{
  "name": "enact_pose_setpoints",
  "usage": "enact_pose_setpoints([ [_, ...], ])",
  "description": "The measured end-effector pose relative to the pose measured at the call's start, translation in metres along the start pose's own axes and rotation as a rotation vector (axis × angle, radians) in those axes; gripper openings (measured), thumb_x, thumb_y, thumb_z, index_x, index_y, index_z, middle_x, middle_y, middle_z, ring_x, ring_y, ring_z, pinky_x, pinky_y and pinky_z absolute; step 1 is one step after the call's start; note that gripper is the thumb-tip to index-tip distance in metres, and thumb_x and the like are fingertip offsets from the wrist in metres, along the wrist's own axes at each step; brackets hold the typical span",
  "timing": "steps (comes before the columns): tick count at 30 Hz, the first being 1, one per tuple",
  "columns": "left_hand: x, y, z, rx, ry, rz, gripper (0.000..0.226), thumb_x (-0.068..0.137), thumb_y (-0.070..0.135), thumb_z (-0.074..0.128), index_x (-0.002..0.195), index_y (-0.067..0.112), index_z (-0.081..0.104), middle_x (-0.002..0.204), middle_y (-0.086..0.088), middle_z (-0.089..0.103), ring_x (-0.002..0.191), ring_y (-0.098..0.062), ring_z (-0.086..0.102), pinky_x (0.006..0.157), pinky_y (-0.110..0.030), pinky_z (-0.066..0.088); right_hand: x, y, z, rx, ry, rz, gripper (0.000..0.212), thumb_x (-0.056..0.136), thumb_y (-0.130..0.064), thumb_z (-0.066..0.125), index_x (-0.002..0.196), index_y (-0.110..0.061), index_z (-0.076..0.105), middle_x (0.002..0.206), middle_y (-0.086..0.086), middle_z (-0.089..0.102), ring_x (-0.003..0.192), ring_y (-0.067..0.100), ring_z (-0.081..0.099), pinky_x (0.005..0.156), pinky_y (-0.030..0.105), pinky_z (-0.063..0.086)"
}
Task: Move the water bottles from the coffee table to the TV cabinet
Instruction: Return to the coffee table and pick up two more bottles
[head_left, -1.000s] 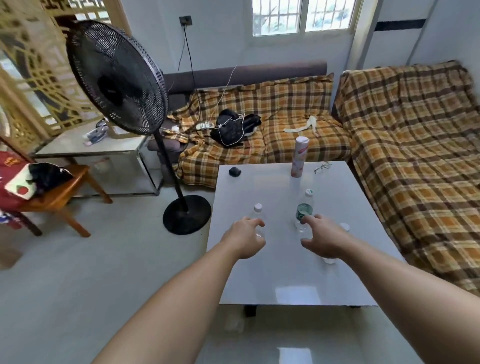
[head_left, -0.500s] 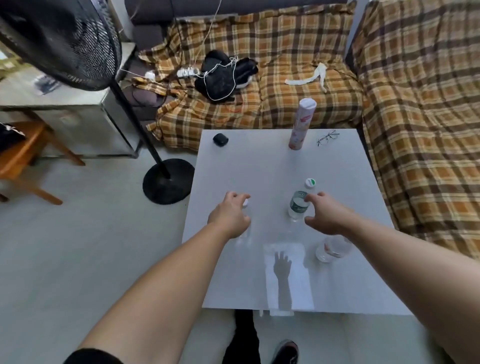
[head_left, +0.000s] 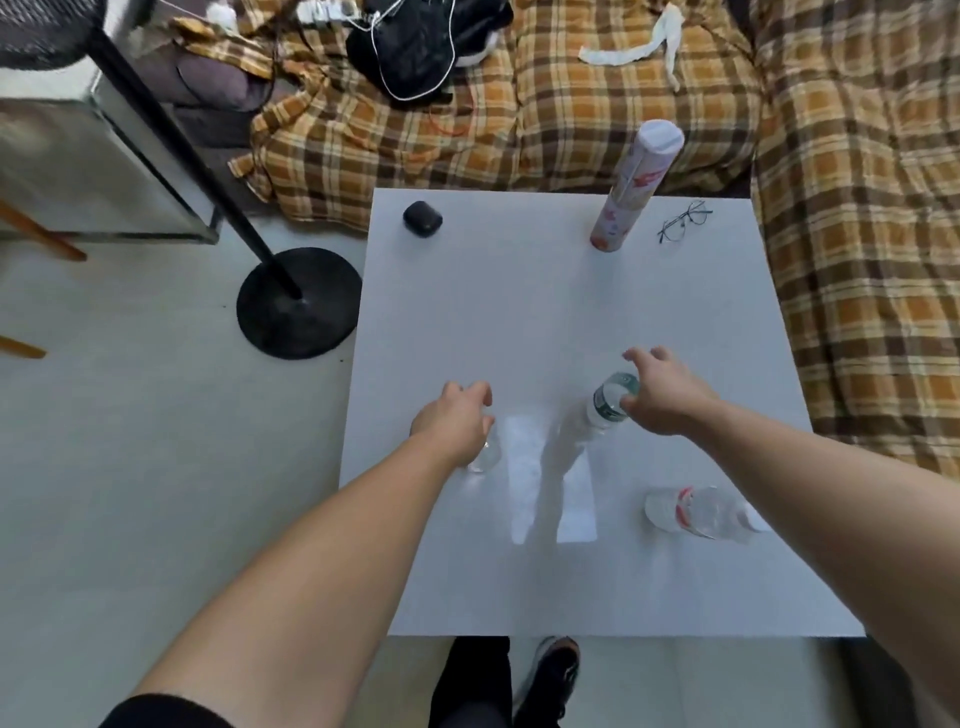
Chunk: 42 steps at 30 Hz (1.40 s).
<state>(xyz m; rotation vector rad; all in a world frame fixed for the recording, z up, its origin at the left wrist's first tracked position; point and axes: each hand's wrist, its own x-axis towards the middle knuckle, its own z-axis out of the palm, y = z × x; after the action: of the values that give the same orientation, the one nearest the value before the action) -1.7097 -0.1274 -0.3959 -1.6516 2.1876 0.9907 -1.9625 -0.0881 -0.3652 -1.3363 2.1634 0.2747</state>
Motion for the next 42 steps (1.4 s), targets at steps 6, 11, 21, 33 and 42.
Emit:
enact_pose_setpoints([
  [6, 0.017, 0.006, 0.0, 0.003, -0.045, 0.037, 0.028, 0.094, 0.035, 0.048, 0.12, 0.025, 0.047, 0.121, -0.009, 0.046, 0.097, -0.033, 0.055, 0.081, -0.037, 0.045, -0.002, -0.003, 0.039, 0.056, 0.001, -0.006, 0.038, 0.09, -0.023, 0.052, 0.128, -0.022, 0.047, 0.129, 0.012, 0.038, 0.091, 0.038, 0.057, 0.082, 0.04, 0.047],
  [11, 0.013, 0.013, 0.01, -0.041, -0.039, 0.015, 0.035, 0.087, 0.033, 0.056, 0.12, 0.025, 0.05, 0.117, -0.006, 0.059, 0.102, -0.028, 0.055, 0.076, -0.033, 0.044, -0.006, -0.015, 0.046, -0.022, 0.043, -0.019, 0.041, 0.09, -0.025, 0.052, 0.129, -0.015, 0.048, 0.125, 0.018, 0.047, 0.101, 0.041, 0.057, 0.083, 0.042, 0.046],
  [21, -0.007, 0.003, 0.016, -0.067, -0.015, -0.063, 0.054, 0.08, 0.033, 0.064, 0.129, 0.027, 0.044, 0.119, -0.001, 0.058, 0.095, -0.025, 0.054, 0.069, -0.03, 0.041, -0.049, 0.0, 0.075, -0.097, 0.096, -0.11, 0.025, 0.085, -0.001, 0.045, 0.108, -0.009, 0.05, 0.103, 0.016, 0.055, 0.086, 0.037, 0.056, 0.065, 0.033, 0.039],
  [33, -0.077, -0.005, -0.003, 0.384, 0.176, 0.019, 0.042, 0.094, 0.052, 0.038, 0.108, 0.015, 0.05, 0.1, -0.007, 0.063, 0.091, -0.029, 0.059, 0.064, -0.033, 0.039, -0.103, -0.014, 0.012, 0.082, 0.131, -0.291, 0.032, 0.093, -0.048, 0.048, 0.095, -0.017, 0.055, 0.084, 0.007, 0.067, 0.081, 0.032, 0.064, 0.068, 0.036, 0.049],
  [42, -0.175, 0.007, -0.09, 0.24, 0.5, -0.038, 0.037, 0.088, 0.055, 0.041, 0.102, 0.021, 0.048, 0.092, -0.005, 0.063, 0.074, -0.025, 0.053, 0.055, -0.033, 0.036, -0.172, -0.068, -0.057, -0.132, 0.413, -0.49, 0.031, 0.086, -0.05, 0.057, 0.089, -0.02, 0.051, 0.09, 0.007, 0.065, 0.071, 0.026, 0.055, 0.057, 0.033, 0.043],
])
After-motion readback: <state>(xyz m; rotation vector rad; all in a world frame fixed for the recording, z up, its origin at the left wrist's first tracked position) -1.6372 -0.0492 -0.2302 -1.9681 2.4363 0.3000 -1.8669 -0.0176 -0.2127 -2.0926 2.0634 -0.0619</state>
